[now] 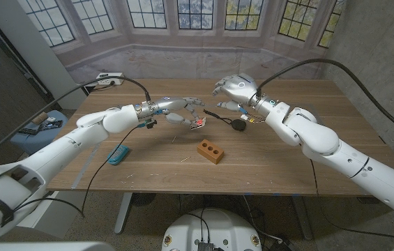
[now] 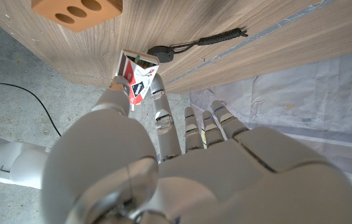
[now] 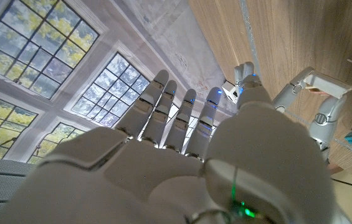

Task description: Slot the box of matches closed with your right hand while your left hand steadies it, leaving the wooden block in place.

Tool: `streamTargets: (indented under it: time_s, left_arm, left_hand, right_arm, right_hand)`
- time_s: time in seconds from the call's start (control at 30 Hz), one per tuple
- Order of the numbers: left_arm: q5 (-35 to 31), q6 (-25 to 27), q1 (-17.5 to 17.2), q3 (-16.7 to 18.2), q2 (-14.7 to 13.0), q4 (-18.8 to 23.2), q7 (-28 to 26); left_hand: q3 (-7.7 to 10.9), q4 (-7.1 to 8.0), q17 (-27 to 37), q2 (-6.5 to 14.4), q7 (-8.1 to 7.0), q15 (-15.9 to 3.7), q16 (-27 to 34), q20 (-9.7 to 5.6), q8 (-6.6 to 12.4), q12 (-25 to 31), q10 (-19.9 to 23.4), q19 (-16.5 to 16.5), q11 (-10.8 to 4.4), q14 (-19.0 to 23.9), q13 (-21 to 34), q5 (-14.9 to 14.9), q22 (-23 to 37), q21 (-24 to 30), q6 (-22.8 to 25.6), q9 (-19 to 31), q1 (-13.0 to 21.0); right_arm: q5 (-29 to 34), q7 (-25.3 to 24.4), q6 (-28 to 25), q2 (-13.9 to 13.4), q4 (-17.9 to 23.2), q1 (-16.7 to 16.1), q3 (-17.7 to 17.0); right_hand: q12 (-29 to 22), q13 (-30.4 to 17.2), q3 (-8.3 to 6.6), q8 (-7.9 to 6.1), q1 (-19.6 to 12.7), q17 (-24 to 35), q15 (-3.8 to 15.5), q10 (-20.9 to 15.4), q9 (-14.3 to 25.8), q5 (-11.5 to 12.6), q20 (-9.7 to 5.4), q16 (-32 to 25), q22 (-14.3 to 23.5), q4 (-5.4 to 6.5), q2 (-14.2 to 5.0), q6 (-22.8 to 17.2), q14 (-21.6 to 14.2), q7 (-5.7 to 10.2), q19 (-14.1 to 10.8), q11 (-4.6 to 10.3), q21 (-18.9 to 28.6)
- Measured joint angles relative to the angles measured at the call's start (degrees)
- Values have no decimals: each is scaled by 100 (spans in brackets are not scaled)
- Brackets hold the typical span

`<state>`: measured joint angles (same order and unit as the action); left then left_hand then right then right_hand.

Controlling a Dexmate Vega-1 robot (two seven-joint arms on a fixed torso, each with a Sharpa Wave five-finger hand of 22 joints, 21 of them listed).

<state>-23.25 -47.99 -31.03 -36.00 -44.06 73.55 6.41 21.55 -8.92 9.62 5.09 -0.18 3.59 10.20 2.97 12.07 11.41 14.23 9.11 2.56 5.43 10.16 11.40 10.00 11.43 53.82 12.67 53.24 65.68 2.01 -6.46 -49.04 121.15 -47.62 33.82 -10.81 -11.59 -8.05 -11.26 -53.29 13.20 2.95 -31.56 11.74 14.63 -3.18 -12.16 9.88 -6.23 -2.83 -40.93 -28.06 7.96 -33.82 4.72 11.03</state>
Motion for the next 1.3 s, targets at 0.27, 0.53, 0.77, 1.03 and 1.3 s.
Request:
streamTargets:
  time_s: [0.27, 0.53, 0.77, 1.03, 1.3]
  left_arm:
    - [-13, -2, 30, -19, 22, -35, -18]
    - [-23, -7, 61, -39, 38, -89, -46]
    - [-43, -33, 91, -53, 48, -130, -79]
    - [-69, -44, 101, -59, 44, -160, -108]
    - [-78, -49, 115, -64, 34, -187, -133]
  left_hand:
    - [0, 0, 0, 0, 0, 0, 0, 0, 0, 0, 0, 0, 0, 0, 0, 0, 0, 0, 0, -1, 0]
    - [0, 0, 0, 0, 0, 0, 0, 0, -1, 0, 0, 0, 0, 0, 0, 0, 0, 0, 0, -2, 0]
    - [0, 0, 0, 0, 0, 0, 0, 0, -1, 0, 0, 0, 0, 0, 0, 0, 0, 0, 0, -3, 0]
    - [0, 0, 0, 0, 0, 0, 0, 0, -1, 0, 0, 0, 0, 0, 0, 0, 0, 0, 0, -4, 0]
    - [0, 0, 0, 0, 0, 0, 0, 0, -1, 0, 0, 0, 0, 0, 0, 0, 0, 0, 0, -3, 0]
  right_arm:
    - [-398, 289, -123, 117, 115, -83, -79]
    - [-826, 554, -252, 187, 230, -139, -162]
    - [-1271, 816, -417, 235, 349, -172, -242]
    - [-1712, 1078, -688, 275, 541, -200, -312]
    - [-2222, 1323, -1059, 317, 748, -232, -374]
  right_hand:
    - [0, 0, 2, 0, 0, 0, -31, 53, 0, 0, 2, 0, 0, 2, 0, 31, 31, -30, 1, -53, 0]
    - [0, 0, 23, 0, 53, -1, -31, 92, 0, 0, -2, 0, 0, 23, -6, 84, 91, -83, 43, -92, 0]
    - [0, 0, 47, 0, 76, -1, -30, 143, 0, 0, 11, 0, 14, 47, -30, 145, 136, -100, 94, -143, 0]
    - [24, 0, 47, 28, 142, -6, -17, 289, -3, -28, 11, 0, 14, 47, -51, 219, 269, -174, 154, -207, 0]
    - [26, 0, 103, 28, 165, -16, -37, 440, -29, -72, 21, 31, 13, 39, -74, 361, 417, -276, 226, -359, 0]
